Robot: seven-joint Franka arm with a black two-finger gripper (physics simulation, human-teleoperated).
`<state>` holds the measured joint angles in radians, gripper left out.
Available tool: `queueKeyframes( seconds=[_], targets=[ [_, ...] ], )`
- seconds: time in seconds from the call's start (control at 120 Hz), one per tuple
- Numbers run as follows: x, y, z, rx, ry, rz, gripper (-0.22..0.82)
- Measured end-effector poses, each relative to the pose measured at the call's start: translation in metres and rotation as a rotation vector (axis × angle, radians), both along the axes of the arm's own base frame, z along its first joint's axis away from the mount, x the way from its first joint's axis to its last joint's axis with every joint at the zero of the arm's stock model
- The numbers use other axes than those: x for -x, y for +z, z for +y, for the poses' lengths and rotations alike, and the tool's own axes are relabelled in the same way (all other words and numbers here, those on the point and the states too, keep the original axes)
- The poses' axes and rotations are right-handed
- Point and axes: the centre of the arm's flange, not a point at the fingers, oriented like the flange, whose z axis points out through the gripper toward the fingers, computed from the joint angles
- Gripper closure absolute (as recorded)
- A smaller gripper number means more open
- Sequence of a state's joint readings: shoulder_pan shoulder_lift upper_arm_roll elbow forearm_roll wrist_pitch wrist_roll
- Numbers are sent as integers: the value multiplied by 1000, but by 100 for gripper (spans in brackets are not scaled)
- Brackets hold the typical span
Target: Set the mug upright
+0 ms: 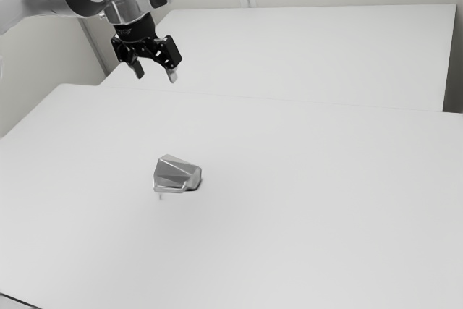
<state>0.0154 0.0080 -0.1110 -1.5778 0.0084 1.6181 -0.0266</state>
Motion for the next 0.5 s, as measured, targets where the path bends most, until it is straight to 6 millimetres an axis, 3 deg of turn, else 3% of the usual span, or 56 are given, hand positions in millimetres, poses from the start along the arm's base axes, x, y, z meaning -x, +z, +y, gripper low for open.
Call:
queueKeyframes(
  seconds=[0.292, 0.392, 0.5],
  targets=[
    [14, 4, -4, -3, -3, -10, 0],
    [18, -9, 2, 4, 7, -3, 0],
    [22, -24, 21, 46, 50, 10, 0]
  ],
)
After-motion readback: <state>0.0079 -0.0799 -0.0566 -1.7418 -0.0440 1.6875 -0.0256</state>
